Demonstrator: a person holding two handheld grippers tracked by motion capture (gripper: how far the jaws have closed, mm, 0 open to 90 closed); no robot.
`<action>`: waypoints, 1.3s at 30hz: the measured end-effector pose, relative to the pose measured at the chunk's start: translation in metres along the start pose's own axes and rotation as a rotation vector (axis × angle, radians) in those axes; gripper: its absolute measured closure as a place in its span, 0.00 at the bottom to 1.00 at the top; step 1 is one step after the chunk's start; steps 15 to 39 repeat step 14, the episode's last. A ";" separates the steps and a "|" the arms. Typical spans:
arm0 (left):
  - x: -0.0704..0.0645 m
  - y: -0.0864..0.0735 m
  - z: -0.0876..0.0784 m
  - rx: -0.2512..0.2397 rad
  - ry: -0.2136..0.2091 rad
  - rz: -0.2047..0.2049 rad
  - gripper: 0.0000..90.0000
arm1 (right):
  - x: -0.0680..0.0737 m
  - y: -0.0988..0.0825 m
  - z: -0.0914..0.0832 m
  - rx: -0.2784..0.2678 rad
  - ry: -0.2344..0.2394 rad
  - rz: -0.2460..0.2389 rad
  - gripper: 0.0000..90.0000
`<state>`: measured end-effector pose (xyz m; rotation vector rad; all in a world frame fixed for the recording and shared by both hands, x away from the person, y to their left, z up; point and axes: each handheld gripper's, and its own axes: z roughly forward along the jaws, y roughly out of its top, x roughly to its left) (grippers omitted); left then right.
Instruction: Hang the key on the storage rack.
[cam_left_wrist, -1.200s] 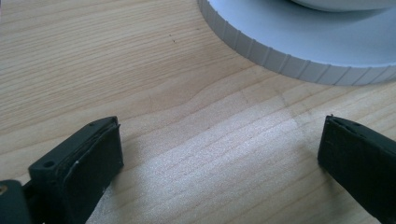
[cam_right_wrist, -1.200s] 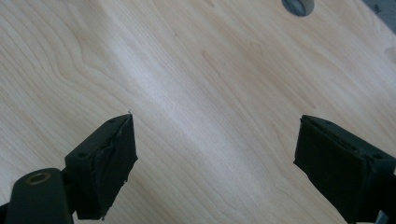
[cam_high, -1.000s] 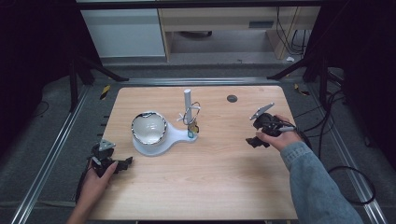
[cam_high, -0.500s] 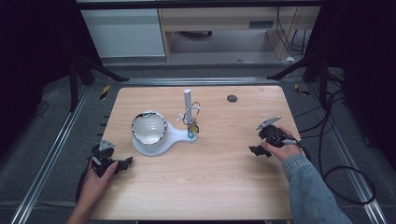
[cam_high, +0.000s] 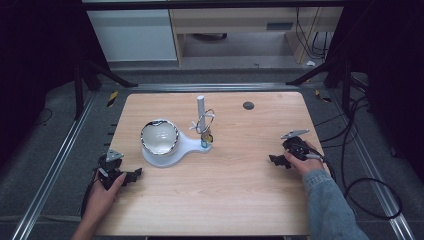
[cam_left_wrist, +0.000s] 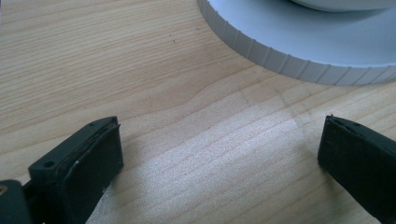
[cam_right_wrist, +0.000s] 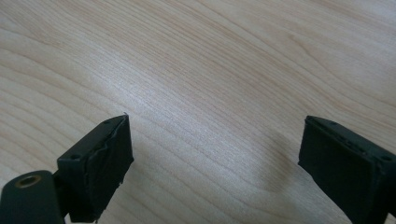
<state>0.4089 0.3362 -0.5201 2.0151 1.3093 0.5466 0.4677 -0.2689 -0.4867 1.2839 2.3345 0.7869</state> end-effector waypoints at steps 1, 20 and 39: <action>0.000 0.000 0.000 0.000 0.000 0.000 0.00 | 0.001 -0.001 0.003 0.000 0.000 0.007 0.09; 0.000 0.000 0.000 0.000 0.000 0.000 0.00 | 0.000 -0.013 0.014 -0.115 -0.021 0.044 0.00; 0.000 0.000 0.000 0.000 0.000 0.000 0.00 | 0.000 -0.013 0.014 -0.115 -0.021 0.044 0.00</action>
